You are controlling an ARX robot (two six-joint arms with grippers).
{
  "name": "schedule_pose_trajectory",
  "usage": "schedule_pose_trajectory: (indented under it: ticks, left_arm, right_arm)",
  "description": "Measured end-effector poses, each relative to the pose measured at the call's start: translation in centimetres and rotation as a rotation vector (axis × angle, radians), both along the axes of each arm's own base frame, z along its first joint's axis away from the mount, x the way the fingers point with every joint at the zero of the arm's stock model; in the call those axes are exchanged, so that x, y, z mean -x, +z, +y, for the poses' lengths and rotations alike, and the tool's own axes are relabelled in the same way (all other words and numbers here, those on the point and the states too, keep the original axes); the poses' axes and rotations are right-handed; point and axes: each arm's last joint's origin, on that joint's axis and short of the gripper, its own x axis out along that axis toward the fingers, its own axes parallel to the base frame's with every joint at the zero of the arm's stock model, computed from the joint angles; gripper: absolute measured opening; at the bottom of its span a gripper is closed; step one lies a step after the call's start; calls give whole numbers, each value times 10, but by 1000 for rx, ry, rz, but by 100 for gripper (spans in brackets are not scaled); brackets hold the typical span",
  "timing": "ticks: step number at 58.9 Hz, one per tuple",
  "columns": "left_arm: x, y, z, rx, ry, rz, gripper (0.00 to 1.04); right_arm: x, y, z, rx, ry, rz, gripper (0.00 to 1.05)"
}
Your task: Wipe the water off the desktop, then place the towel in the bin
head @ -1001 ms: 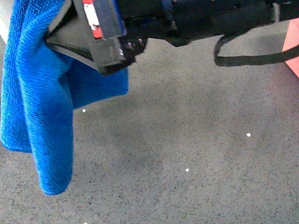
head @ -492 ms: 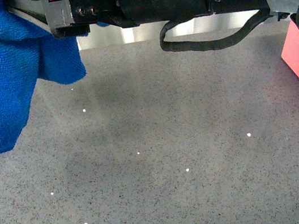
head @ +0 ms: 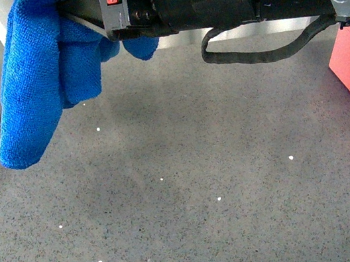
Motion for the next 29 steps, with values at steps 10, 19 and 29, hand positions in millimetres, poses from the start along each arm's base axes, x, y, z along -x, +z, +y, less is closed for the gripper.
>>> schedule_pose_trajectory:
  ticks: [10, 19, 29]
  left_arm:
    - [0, 0, -2, -19, 24, -30, 91]
    - [17, -12, 14, -150, 457, -317, 68]
    - [44, -25, 43, -190, 573, -369, 43]
  right_arm:
    - [0, 2, -3, -5, -11, 4, 8]
    - [2, 5, -4, -9, -12, -2, 8]
    - [1, 7, -12, -12, -34, 10, 8]
